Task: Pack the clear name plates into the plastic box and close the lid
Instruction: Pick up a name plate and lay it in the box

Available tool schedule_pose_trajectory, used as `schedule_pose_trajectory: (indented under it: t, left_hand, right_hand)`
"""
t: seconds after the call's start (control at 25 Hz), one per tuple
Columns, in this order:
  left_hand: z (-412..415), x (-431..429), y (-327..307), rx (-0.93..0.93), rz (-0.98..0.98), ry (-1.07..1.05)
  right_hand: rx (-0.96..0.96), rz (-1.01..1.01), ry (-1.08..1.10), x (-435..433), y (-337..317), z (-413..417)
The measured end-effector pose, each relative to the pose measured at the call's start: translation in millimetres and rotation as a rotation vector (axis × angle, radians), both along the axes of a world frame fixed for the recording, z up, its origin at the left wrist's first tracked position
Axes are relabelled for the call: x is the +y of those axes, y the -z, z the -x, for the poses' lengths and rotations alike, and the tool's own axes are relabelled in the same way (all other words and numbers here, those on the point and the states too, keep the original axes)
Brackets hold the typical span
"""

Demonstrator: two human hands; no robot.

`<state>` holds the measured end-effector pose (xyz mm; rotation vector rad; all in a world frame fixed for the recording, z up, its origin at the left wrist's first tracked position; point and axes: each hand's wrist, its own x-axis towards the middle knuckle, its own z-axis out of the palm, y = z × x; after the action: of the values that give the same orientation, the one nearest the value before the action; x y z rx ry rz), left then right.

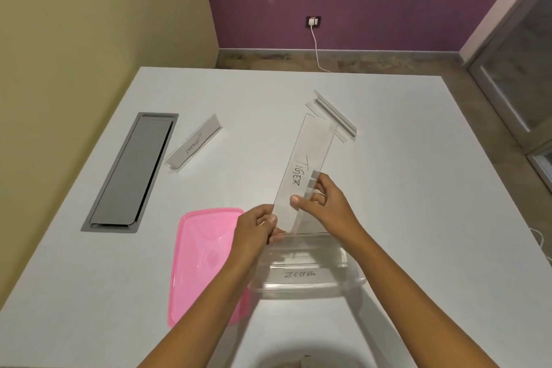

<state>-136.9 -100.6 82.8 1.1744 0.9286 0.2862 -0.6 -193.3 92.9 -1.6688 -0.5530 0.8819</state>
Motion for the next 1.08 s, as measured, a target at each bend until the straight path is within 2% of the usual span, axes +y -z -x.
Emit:
schedule_pose_trajectory:
  t: [0.08,0.16,0.24,0.36,0.48,0.56,0.72,0.8,0.96,1.08]
  left_hand:
    - [10.7,-6.8,1.9,0.016,-0.092,0.049]
    - [19.6,-8.0,6.6,0.089,-0.271,0.045]
    - [27.2,-4.9,11.1,0.166,-0.424,-0.042]
    - [36.9,5.9,19.9,0.231,-0.498,-0.087]
    - [40.4,16.2,27.7,0.236,-0.648,-0.004]
    - [35.7,21.1,31.8,0.259,-0.791,0.109]
    - [19.8,26.4,42.8,0.398,-0.883,0.445]
    - [13.0,26.3,46.2,0.420,-0.938,0.541]
    - [4.3,24.5,52.0,0.488,-1.227,0.637]
    - [1.5,22.5,56.4,0.525,-1.282,0.610]
  right_hand:
    - [0.013,-0.030,0.003,-11.9,1.0,5.4]
    - [-0.067,-0.017,-0.034,-26.1,2.7,6.8]
    - [-0.247,0.048,-0.144,-42.2,4.5,4.7]
    - [-0.626,0.299,-0.476,-63.3,8.9,2.1]
    - [-0.980,0.521,-0.758,-69.9,23.2,4.0]
    - [-1.088,0.601,-0.861,-65.8,32.3,9.2]
    - [-1.132,0.647,-0.917,-56.7,50.7,19.1]
    - [-1.120,0.648,-0.901,-55.5,58.7,21.3]
    - [-1.062,0.651,-0.857,-55.1,65.8,21.5]
    - [-1.010,0.635,-0.795,-56.8,69.2,24.0]
